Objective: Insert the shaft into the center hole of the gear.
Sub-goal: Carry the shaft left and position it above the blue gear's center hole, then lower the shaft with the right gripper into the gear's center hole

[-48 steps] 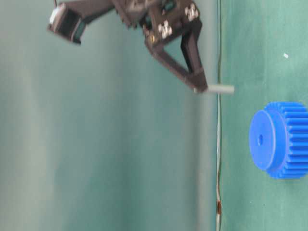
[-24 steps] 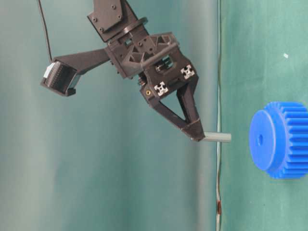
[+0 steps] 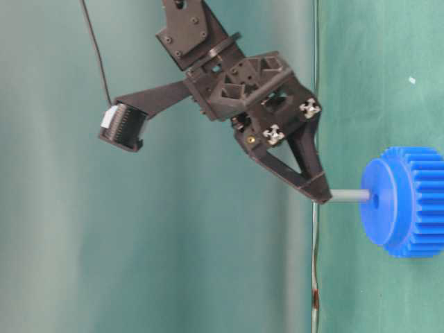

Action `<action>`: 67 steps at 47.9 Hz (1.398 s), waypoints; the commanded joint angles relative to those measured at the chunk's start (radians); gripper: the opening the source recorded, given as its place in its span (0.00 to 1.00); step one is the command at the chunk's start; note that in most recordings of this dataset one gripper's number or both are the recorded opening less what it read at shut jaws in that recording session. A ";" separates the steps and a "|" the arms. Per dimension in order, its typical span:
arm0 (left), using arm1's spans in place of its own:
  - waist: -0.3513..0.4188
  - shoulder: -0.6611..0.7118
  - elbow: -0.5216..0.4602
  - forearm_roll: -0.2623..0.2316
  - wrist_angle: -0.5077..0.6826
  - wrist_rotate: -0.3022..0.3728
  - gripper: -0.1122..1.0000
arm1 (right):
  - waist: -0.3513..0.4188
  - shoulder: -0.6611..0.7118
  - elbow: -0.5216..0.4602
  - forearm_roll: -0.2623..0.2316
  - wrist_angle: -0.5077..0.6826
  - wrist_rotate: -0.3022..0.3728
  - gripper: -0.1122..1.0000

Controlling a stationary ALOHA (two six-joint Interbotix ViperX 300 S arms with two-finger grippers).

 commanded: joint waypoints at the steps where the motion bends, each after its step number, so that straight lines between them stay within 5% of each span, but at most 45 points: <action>1: -0.002 0.005 -0.023 0.002 -0.005 -0.002 0.10 | 0.002 -0.008 -0.020 0.005 -0.012 0.002 0.27; 67: -0.002 0.005 -0.025 0.003 0.003 -0.002 0.10 | 0.026 -0.011 -0.049 0.006 -0.014 -0.002 0.27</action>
